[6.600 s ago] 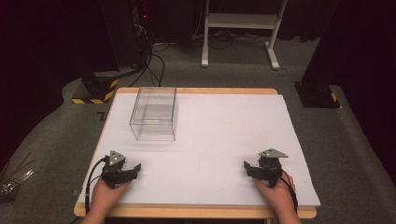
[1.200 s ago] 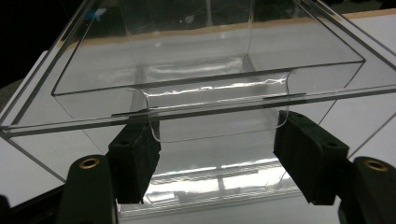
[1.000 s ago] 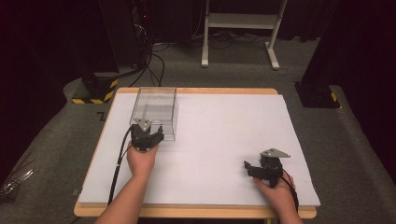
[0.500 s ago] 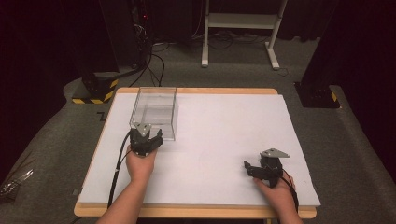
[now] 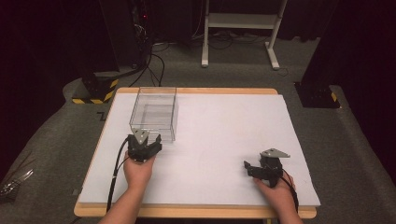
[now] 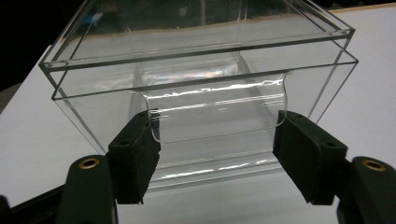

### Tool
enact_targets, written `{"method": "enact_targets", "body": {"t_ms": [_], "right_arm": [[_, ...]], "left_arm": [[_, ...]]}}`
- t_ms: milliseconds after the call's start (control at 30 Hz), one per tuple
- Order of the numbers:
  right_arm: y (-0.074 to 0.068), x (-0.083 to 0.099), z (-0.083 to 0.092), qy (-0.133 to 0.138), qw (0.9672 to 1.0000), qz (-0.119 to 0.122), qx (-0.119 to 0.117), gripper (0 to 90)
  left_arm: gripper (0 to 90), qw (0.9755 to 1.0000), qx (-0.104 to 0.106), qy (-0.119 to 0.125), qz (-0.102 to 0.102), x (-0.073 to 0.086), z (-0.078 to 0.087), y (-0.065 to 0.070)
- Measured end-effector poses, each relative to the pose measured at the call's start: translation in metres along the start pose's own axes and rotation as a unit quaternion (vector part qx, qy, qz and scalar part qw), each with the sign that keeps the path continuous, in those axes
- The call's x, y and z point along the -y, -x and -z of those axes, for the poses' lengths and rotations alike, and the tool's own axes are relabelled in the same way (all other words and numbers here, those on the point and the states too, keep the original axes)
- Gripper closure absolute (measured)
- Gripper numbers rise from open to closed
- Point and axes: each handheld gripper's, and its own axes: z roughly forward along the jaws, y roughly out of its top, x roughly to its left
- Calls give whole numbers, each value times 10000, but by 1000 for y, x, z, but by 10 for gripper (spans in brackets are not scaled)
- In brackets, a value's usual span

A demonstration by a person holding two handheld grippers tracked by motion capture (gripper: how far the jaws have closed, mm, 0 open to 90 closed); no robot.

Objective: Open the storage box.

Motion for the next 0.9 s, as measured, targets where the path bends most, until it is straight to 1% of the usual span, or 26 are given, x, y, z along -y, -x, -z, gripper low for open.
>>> {"method": "enact_targets", "body": {"t_ms": [300, 467, 700, 900], "right_arm": [[0, 0, 0, 0, 10000, 2, 1, 213], [0, 0, 0, -2, 10000, 9, 4, 213], [0, 0, 0, -1, 10000, 8, 4, 213], [0, 0, 0, -2, 10000, 12, 9, 213]], "left_arm": [[327, 10000, 39, 29, -4, 6, 9, 0], [327, 9999, 82, 56, 35, 10, 15, 1], [327, 9999, 87, 116, 6, 16, 24, 2], [327, 9999, 115, 102, -9, 21, 32, 2]]}}
